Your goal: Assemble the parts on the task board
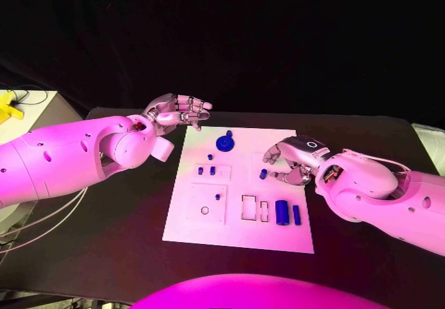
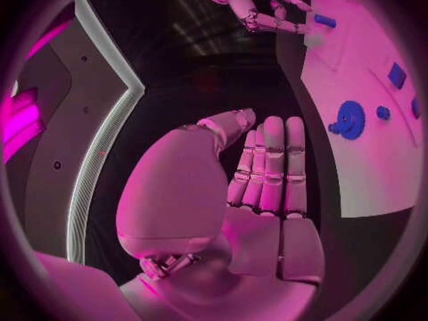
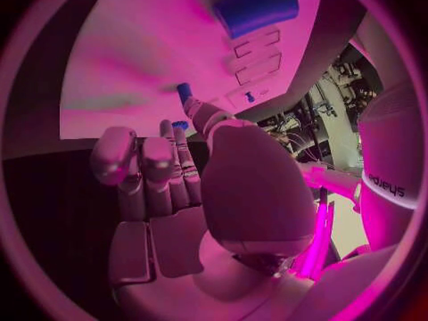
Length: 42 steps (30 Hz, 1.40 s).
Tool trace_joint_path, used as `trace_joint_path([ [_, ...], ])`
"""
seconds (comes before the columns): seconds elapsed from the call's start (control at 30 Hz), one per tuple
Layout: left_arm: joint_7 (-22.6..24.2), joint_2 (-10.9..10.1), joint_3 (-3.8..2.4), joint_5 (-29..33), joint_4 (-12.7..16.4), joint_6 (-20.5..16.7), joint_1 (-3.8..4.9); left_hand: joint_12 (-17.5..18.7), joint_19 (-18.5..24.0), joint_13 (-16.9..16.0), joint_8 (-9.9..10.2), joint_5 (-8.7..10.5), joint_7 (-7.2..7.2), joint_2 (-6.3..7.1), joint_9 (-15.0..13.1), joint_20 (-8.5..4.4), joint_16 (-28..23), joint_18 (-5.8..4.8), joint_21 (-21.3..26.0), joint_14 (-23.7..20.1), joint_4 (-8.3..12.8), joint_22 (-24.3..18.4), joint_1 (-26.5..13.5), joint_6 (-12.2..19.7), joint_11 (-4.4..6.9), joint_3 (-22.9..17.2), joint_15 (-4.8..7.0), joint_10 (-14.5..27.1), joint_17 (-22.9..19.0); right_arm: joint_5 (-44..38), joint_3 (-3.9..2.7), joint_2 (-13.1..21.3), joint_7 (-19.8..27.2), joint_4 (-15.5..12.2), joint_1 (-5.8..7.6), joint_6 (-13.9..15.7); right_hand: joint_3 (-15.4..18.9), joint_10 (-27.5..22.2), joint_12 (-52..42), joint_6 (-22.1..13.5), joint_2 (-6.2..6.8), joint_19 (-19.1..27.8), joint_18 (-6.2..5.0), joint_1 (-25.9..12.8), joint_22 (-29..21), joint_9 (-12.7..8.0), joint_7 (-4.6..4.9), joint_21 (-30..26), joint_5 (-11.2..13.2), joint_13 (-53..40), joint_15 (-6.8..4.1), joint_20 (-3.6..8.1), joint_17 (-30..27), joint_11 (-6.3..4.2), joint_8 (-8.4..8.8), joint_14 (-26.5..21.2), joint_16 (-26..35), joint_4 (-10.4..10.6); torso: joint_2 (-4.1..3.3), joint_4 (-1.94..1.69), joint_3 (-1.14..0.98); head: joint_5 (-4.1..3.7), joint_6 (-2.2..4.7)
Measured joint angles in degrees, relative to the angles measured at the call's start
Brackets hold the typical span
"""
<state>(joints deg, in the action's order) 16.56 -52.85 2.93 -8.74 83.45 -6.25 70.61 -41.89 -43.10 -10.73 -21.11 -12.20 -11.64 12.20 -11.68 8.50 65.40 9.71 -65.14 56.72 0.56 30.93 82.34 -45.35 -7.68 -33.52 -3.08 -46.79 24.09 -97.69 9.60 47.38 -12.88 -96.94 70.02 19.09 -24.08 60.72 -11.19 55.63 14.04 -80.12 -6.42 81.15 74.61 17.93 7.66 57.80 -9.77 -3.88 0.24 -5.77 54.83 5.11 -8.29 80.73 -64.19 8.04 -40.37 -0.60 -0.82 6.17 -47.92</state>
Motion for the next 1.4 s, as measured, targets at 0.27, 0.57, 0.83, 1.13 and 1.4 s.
trace_joint_path([
  [0.27,0.0,0.03,0.0,0.0,0.0,0.05,0.0,0.0,0.0,0.0,0.0,0.0,0.0,0.0,0.0,0.0,0.0,0.0,0.0,0.0,0.0,0.0,0.0,0.0,0.0,0.0,0.0,0.0,0.0,-0.08,0.09,-1.77,-0.13,0.93,-0.12,-1.41,-2.42,2.69,-0.29,2.61,0.0,-1.24,0.0,0.0,0.34,0.34,0.22,2.92,0.0,-0.06,-0.36,0.43,1.5,-0.4,-1.0,1.16,-2.0,1.33,-0.01,0.06,-0.01,0.03,-0.1],
  [0.57,0.0,0.11,0.0,0.0,-0.09,0.09,0.0,0.0,0.0,-0.01,0.0,0.0,0.0,0.0,0.0,0.0,0.0,0.0,0.0,0.0,0.0,0.0,0.0,0.0,0.0,0.0,0.0,0.0,0.0,-0.09,0.29,-3.27,-0.27,2.07,-0.43,-2.85,-3.24,3.45,-0.29,3.56,0.0,-1.86,0.74,0.0,0.34,0.52,0.1,4.44,0.0,-0.12,-0.34,0.43,3.03,-0.62,-1.45,1.78,-3.27,1.58,-0.01,0.07,-0.08,0.01,-0.21],
  [0.83,-0.01,0.11,0.0,0.0,-0.1,0.11,0.0,-0.25,0.0,0.04,0.0,0.0,0.22,0.0,-0.01,0.0,0.0,0.0,0.0,-0.21,0.16,-0.06,0.0,0.22,-0.21,0.16,-0.21,0.21,0.0,-0.14,0.41,-3.93,-0.5,2.9,-0.61,-3.65,-3.68,3.45,-0.28,3.96,0.0,-1.85,0.74,0.0,0.33,0.62,0.1,4.67,0.0,-0.11,-0.55,0.43,3.2,-0.62,-1.48,1.99,-3.5,1.75,-0.01,0.07,-0.05,0.04,-0.37],
  [1.13,-0.05,0.07,0.0,0.0,-0.09,0.14,0.0,-0.24,0.0,0.04,0.0,0.0,0.21,0.0,-0.01,0.0,0.0,0.0,0.0,-0.21,0.16,-0.06,0.0,0.21,-0.21,0.16,-0.21,0.21,0.0,-0.45,0.42,-4.54,-0.92,3.56,-0.89,-3.77,-5.34,5.14,-0.28,5.31,-0.33,-2.27,0.72,0.33,0.32,1.05,-0.22,6.22,0.0,-0.1,-0.6,0.84,3.95,-0.94,-2.35,2.43,-4.41,1.49,-0.01,0.07,-0.05,0.03,-0.47],
  [1.4,-0.11,0.03,0.0,0.0,-0.06,0.18,0.0,-0.24,0.0,0.04,0.0,0.0,0.21,0.0,-0.01,0.0,0.0,0.0,0.0,-0.21,0.16,-0.06,0.0,0.21,-0.21,0.16,-0.21,0.21,0.0,-0.99,0.41,-4.72,-1.47,3.74,-1.1,-3.25,-8.12,7.86,0.63,6.97,-0.99,-3.28,1.61,0.99,0.31,1.88,-0.8,8.91,2.14,-0.31,-1.17,1.45,5.19,-1.52,-3.76,3.01,-5.7,0.47,-0.01,0.08,-0.04,-0.03,-0.63],
])
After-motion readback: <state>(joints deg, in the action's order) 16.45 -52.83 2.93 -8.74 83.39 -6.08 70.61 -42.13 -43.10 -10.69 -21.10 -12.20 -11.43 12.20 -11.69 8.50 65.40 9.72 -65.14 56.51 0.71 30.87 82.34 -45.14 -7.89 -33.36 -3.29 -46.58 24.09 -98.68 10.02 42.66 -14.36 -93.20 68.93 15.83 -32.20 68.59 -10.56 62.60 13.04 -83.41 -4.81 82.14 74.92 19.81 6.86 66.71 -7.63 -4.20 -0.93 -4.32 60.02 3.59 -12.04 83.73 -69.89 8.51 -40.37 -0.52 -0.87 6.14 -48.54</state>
